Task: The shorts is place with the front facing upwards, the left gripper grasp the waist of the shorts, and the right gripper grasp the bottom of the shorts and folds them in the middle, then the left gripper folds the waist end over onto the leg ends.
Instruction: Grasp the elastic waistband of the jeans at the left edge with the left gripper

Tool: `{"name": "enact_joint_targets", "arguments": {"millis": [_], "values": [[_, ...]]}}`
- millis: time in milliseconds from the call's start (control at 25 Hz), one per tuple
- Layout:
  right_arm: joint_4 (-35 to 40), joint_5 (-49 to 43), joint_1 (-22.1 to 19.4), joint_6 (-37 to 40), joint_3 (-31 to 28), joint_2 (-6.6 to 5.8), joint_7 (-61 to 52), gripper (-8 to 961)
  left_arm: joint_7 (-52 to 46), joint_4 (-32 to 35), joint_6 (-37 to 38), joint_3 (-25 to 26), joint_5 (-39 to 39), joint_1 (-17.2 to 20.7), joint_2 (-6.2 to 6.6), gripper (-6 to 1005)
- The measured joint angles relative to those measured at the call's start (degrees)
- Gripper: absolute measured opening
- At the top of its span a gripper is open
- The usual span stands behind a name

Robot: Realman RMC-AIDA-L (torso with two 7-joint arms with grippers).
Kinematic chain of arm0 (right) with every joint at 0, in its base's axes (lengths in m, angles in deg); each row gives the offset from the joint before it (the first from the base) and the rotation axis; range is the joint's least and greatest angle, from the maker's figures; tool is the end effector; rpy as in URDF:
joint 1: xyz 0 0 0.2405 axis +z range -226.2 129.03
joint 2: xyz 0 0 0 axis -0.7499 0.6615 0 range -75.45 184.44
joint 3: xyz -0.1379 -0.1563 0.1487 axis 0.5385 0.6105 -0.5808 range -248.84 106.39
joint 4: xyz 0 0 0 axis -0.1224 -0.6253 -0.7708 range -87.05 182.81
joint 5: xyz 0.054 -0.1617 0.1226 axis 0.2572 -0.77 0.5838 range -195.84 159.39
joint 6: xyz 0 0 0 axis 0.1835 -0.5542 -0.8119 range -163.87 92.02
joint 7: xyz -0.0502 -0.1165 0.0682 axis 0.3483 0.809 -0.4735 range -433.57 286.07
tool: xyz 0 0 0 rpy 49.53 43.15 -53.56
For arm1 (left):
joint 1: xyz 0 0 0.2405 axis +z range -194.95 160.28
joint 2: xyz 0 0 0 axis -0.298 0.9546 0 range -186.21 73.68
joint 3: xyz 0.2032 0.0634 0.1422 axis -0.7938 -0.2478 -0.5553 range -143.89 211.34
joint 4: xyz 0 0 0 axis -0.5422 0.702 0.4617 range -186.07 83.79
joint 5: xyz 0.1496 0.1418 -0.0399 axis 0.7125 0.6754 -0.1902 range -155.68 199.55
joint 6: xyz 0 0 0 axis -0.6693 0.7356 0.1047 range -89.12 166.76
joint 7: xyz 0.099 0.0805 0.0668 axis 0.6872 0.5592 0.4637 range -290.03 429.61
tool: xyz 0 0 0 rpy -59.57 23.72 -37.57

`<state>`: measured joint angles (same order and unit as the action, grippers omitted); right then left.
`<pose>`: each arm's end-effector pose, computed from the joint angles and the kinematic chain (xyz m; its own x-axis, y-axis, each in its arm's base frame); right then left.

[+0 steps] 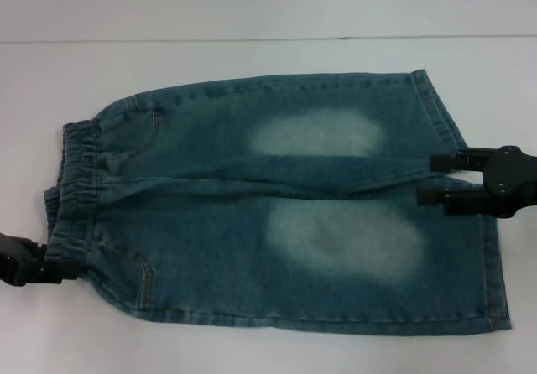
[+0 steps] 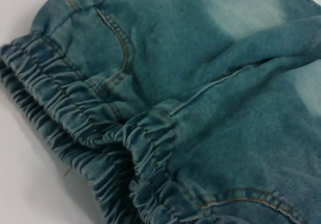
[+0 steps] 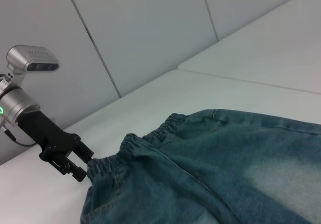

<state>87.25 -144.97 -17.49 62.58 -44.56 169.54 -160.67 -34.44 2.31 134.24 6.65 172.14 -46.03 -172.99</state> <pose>0.2875 0.3207 0.0446 0.7427 -0.4773 -0.4697 -0.5752 -0.8139 -0.0824 -0.3383 0.3009 0.0653 0.6315 0.7645 0.1294 0.7659 -0.5890 -0.2581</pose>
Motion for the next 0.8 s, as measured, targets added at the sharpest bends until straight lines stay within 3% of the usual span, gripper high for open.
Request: {"name": "enact_joint_targets", "arguments": {"millis": [640, 800], "values": [[0.0, 0.0, 0.1, -0.8, -0.2, 0.00, 0.0, 809, 0.6, -0.2, 1.0, 0.2, -0.8, -1.0, -0.01, 514], [0.0, 0.0, 0.1, -1.0, 0.0, 0.00, 0.0, 806, 0.7, -0.2, 1.1, 0.2, -0.8, -1.0, -0.08, 363]]}}
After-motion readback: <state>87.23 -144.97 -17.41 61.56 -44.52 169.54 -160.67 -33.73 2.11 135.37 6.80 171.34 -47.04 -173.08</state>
